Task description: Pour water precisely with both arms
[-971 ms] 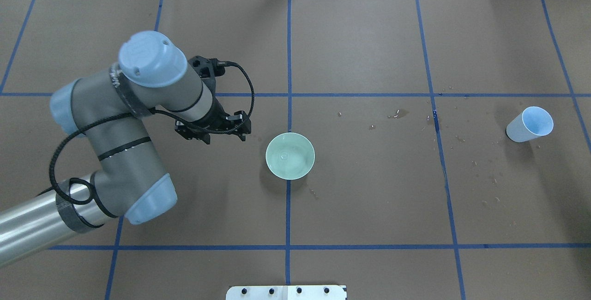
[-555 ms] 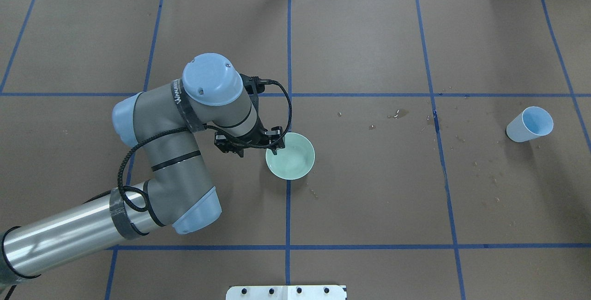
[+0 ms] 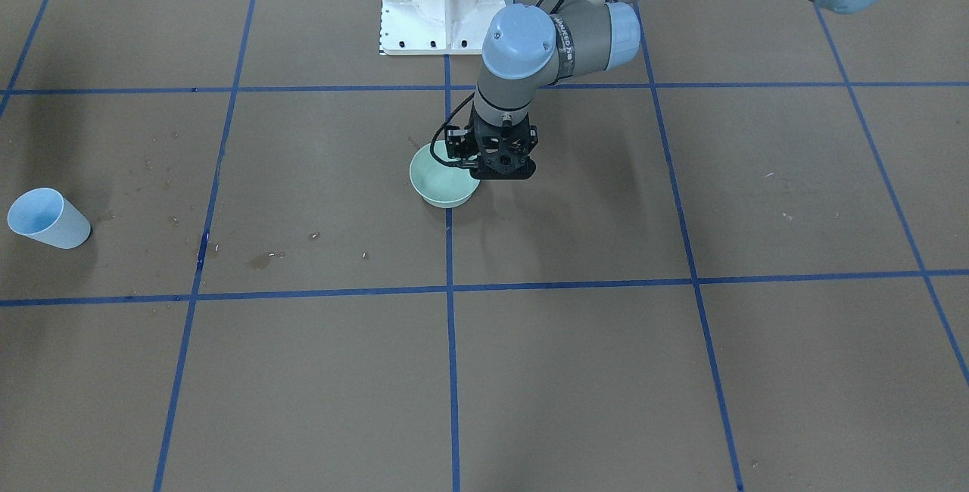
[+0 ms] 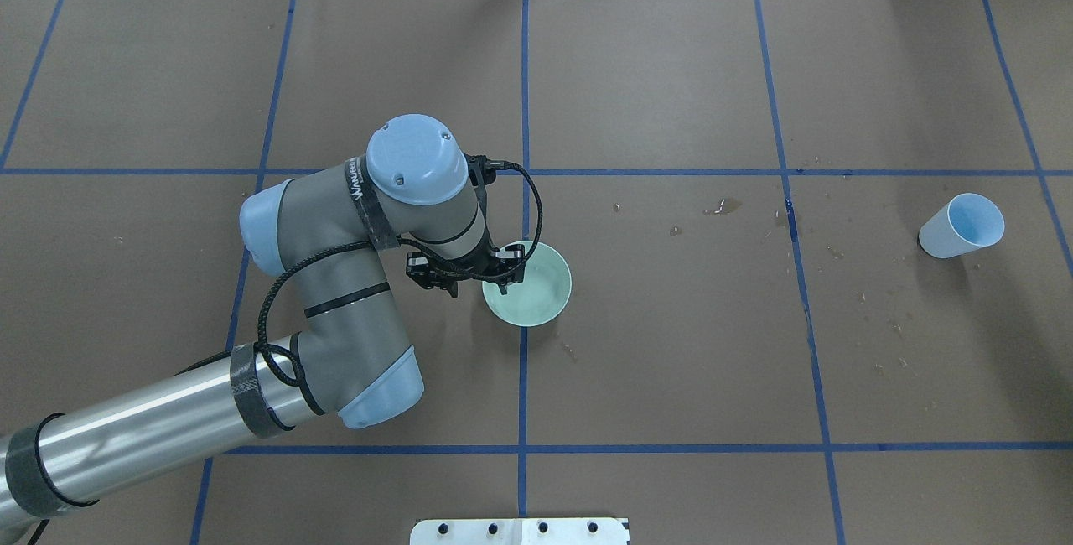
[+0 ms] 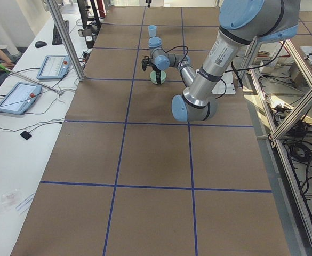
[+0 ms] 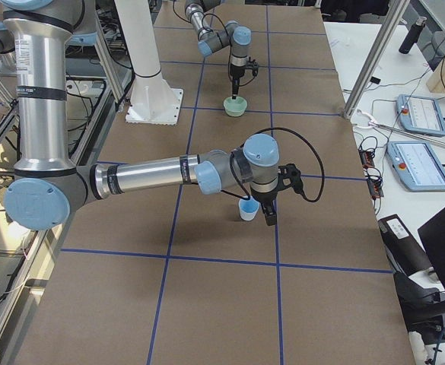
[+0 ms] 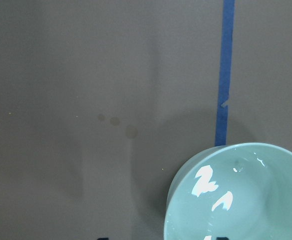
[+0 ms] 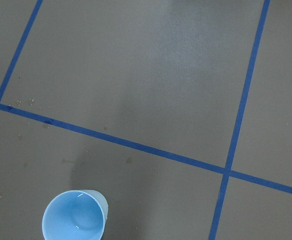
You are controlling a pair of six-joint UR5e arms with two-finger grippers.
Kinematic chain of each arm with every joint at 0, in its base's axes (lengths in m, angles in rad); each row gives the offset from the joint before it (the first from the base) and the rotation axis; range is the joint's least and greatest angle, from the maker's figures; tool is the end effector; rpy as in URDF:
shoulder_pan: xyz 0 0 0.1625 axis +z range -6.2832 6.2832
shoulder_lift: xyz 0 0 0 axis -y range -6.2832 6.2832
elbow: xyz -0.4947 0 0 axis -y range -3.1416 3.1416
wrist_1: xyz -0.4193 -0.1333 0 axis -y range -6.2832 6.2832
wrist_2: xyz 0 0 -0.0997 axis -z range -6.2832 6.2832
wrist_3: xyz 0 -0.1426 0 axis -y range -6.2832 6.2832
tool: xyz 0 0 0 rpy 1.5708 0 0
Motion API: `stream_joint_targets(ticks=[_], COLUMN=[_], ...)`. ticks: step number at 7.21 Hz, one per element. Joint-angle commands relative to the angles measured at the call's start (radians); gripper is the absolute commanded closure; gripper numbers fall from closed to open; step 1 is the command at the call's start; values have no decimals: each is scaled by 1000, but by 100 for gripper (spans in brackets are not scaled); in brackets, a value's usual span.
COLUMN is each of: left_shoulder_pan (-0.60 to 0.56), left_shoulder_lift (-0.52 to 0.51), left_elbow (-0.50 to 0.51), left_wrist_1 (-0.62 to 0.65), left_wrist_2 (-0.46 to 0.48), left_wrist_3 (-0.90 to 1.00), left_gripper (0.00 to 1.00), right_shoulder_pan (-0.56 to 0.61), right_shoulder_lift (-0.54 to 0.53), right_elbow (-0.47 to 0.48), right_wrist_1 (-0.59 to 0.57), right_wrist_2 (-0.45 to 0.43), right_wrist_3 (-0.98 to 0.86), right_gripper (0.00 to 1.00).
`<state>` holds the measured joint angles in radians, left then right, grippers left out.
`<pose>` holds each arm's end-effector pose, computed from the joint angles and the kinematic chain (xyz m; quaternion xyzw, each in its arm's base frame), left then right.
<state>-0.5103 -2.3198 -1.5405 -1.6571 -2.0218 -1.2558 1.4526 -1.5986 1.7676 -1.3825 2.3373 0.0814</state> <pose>0.6756 -0.4597 0.2658 -0.0353 0.4323 -0.0003 0.9011 -0.0282 -0.5293 0.6478 0.1273 -0.3826 -0.0832 0.9113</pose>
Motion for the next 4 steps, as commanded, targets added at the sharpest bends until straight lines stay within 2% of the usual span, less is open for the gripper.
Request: stream_joint_targets(ticks=[1,4], left_shoulder_pan=[4,6], left_shoulder_lift=[-6,-6], left_elbow=[14,31], left_wrist_1=[-3,-16], left_wrist_2=[0,0], left_wrist_3=[-1,-1], left_gripper=[37,44], right_shoulder_pan=[0,0], right_shoulder_lift=[-6,-9], right_elbow=[-2,-2], right_wrist_1=[-1,0], right_wrist_2=[0,0], right_wrist_3=[0,0], right_gripper=[1,1])
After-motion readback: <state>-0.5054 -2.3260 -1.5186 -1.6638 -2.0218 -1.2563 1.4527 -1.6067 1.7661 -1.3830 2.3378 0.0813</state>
